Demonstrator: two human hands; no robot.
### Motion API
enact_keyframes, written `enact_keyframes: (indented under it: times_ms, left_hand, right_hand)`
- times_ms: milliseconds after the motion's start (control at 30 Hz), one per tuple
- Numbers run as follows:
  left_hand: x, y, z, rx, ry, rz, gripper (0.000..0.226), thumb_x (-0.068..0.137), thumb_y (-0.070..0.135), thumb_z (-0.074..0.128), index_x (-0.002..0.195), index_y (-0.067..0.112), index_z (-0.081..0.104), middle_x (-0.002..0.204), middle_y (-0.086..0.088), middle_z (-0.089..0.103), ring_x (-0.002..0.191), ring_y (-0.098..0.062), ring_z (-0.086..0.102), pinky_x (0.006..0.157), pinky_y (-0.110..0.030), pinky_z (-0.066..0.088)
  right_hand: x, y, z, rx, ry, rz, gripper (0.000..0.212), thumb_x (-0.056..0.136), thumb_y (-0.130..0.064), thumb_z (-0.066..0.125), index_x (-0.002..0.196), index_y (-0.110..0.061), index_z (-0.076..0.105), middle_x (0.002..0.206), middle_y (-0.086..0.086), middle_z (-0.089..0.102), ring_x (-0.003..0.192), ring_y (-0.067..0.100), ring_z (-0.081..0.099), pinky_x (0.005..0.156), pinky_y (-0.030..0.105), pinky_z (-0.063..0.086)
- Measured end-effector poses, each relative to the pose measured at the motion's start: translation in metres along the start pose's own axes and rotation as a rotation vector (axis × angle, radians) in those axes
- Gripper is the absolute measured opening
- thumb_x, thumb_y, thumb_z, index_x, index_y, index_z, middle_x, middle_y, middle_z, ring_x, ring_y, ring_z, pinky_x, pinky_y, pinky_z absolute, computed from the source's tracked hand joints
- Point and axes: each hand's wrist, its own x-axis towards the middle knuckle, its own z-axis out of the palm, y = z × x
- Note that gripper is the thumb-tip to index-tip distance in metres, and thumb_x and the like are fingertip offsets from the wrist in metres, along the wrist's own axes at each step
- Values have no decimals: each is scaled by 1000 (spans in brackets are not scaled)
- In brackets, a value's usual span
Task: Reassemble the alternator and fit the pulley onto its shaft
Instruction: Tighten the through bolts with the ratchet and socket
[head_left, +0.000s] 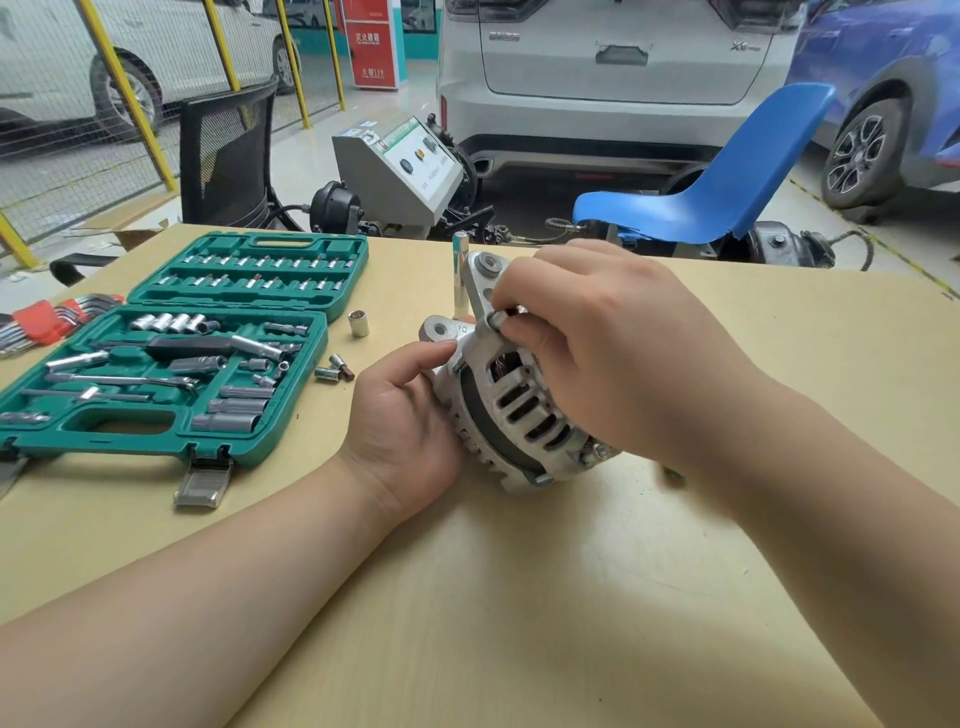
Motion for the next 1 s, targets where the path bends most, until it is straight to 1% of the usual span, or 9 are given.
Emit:
enact_keyframes:
  times_ms: [67, 167, 300, 400, 533, 700, 833, 933, 1000]
  left_hand:
    - [0, 0, 0, 1, 2, 0, 39, 90, 23, 55, 111, 4, 82, 122, -22, 74, 115, -40, 71, 98, -48, 59]
    - [0, 0, 0, 5, 4, 10, 37, 91, 23, 54, 105, 5, 84, 118, -21, 75, 113, -39, 72, 96, -47, 60]
    - [-1, 0, 0, 8, -5, 10, 37, 91, 25, 53, 101, 7, 84, 115, -19, 76, 111, -37, 73, 95, -45, 60]
    - [-1, 1, 1, 2, -2, 2, 39, 91, 26, 54, 110, 5, 80, 119, -21, 74, 113, -38, 71, 95, -45, 61]
    - [-2, 1, 2, 2, 7, 2, 42, 89, 26, 56, 118, 3, 76, 122, -22, 71, 115, -39, 70, 95, -45, 61]
    - [-1, 1, -1, 15, -7, 9, 37, 91, 26, 56, 107, 5, 82, 116, -20, 75, 109, -37, 73, 93, -45, 62]
    - [-1, 0, -1, 19, -14, 16, 36, 90, 25, 57, 105, 6, 83, 112, -19, 76, 107, -36, 74, 91, -44, 62]
    - [-1, 0, -1, 20, -10, 12, 37, 90, 25, 57, 108, 5, 82, 114, -19, 75, 108, -37, 73, 92, -45, 62]
    - [-1, 0, 0, 19, -9, 15, 38, 91, 26, 57, 111, 5, 82, 117, -20, 74, 112, -37, 72, 94, -45, 62]
  right_hand:
    - [0, -3, 1, -60, -32, -7, 7, 100, -7, 57, 104, -9, 62, 89, 6, 61, 84, 34, 53, 73, 49, 49]
    - [0, -7, 1, -96, -39, 18, 12, 95, -3, 61, 102, -12, 58, 84, 3, 58, 79, 31, 49, 71, 46, 46]
    - [1, -14, 1, -104, -51, 61, 25, 95, -3, 60, 95, -19, 41, 78, -1, 52, 75, 28, 42, 64, 41, 38]
    - [1, -16, 1, -112, -44, 82, 25, 97, -6, 58, 94, -20, 36, 76, -3, 49, 74, 28, 41, 63, 40, 35]
    - [3, -20, 1, -135, -45, 104, 24, 99, -9, 57, 92, -19, 35, 75, -4, 45, 74, 29, 42, 64, 36, 27]
    - [5, -21, 1, -125, -51, 126, 20, 107, -21, 48, 92, -19, 35, 74, -3, 44, 74, 30, 44, 63, 40, 36]
    - [5, -21, 2, -111, -34, 146, 23, 111, -34, 36, 93, -21, 34, 74, -2, 47, 75, 31, 45, 65, 42, 40]
    - [5, -18, 5, -92, 8, 148, 24, 110, -37, 39, 92, -22, 36, 75, -2, 49, 76, 31, 47, 65, 41, 39]
    - [4, -13, 8, -38, 45, 181, 25, 108, -40, 45, 93, -21, 47, 81, -2, 53, 80, 28, 48, 68, 39, 38]
